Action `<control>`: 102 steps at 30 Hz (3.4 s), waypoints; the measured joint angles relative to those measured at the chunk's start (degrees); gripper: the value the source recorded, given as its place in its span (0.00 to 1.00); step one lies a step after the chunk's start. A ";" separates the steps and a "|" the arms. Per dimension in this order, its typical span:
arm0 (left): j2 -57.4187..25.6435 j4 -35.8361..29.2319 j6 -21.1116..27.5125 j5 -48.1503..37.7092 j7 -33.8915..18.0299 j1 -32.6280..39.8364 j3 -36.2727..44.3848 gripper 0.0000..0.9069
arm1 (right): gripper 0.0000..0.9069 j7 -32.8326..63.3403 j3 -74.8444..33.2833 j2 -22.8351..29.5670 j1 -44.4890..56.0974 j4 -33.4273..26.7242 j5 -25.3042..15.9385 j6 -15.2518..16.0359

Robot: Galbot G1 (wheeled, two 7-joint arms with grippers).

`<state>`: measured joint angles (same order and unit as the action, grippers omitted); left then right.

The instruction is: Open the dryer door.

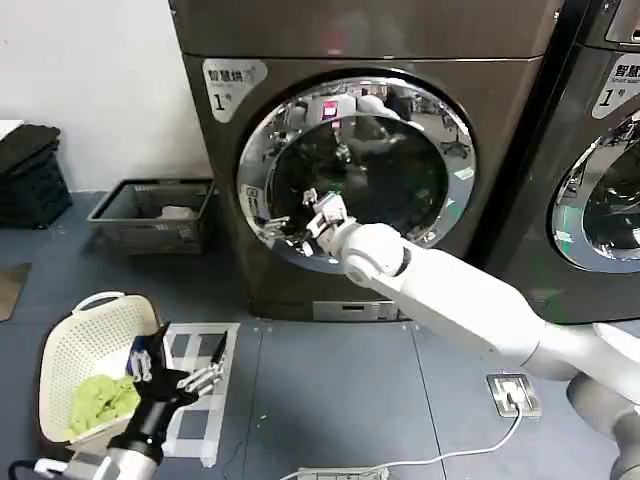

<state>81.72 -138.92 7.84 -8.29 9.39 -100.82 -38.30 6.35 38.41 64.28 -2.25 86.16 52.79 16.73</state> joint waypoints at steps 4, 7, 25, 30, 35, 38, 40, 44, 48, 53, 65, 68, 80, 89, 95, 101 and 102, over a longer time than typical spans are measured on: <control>0.03 -0.13 0.00 -0.01 0.00 -0.13 -0.08 1.00 | 1.00 -0.50 0.15 1.00 -0.20 -1.26 -0.40 -0.18; 0.05 -0.32 0.00 -0.05 0.01 -0.29 -0.15 1.00 | 1.00 -0.69 0.27 1.67 -0.37 -2.29 -0.62 -0.33; 0.12 -0.35 0.00 -0.05 0.02 -0.27 -0.26 1.00 | 1.00 -3.92 0.90 4.69 -1.23 -6.68 -0.79 -1.29; 0.25 -0.25 -0.03 -0.01 0.03 -0.26 -0.16 1.00 | 1.00 -5.57 1.08 5.63 -1.61 -8.20 -0.88 -1.91; 0.30 -0.20 -0.11 0.00 0.03 -0.38 -0.12 1.00 | 1.00 -7.03 1.14 6.62 -1.70 -10.03 -1.52 -2.64; 0.31 -0.15 -0.15 0.00 0.03 -0.43 -0.10 1.00 | 1.00 -7.81 1.18 7.10 -1.71 -11.01 -1.86 -3.00; 0.31 -0.12 -0.16 0.00 0.04 -0.39 -0.05 1.00 | 1.00 -8.32 1.23 7.31 -1.71 -11.70 -1.89 -3.25; 0.35 -0.01 -0.16 0.02 0.04 -0.30 0.04 1.00 | 1.00 -9.77 1.31 7.34 -1.72 -12.63 -1.98 -3.99; 0.36 0.05 -0.18 0.07 0.05 -0.28 0.13 1.00 | 1.00 -10.56 1.36 7.33 -1.72 -12.83 -2.15 -4.41; 0.39 0.07 -0.18 0.11 0.05 -0.30 0.18 1.00 | 1.00 -11.36 1.37 7.30 -1.72 -12.73 -2.15 -4.60; 0.43 0.17 -0.33 0.07 0.07 -0.35 0.20 1.00 | 1.00 -14.20 2.15 7.01 -2.08 -13.06 -2.49 -5.24; 0.42 0.19 -0.34 0.05 0.08 -0.30 0.20 1.00 | 1.00 -15.09 2.27 6.56 -2.09 -12.59 -2.53 -5.44; 0.43 0.21 -0.37 0.06 0.10 -0.16 0.20 1.00 | 1.00 -20.88 3.74 3.26 -2.37 -9.16 -2.57 -6.87; 0.33 0.21 -0.31 -0.28 0.55 -0.11 0.15 1.00 | 1.00 -26.23 5.08 0.33 -2.96 -6.24 -2.64 -7.63; 0.14 0.20 -0.18 -0.61 0.80 0.12 0.06 1.00 | 1.00 -30.26 5.82 -1.47 -3.03 -4.28 -2.66 -9.43; -0.15 0.20 0.12 -1.59 0.87 0.39 -0.39 1.00 | 1.00 -34.12 6.48 -3.86 -2.99 -1.67 -3.18 -11.19; -0.24 0.18 0.28 -2.11 1.00 0.39 -0.62 1.00 | 1.00 -34.65 6.48 -4.21 -2.93 -1.30 -3.35 -11.30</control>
<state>81.48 -138.74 8.11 -10.41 10.39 -100.43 -38.92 -28.30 44.90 60.07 -5.18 84.86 49.44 5.42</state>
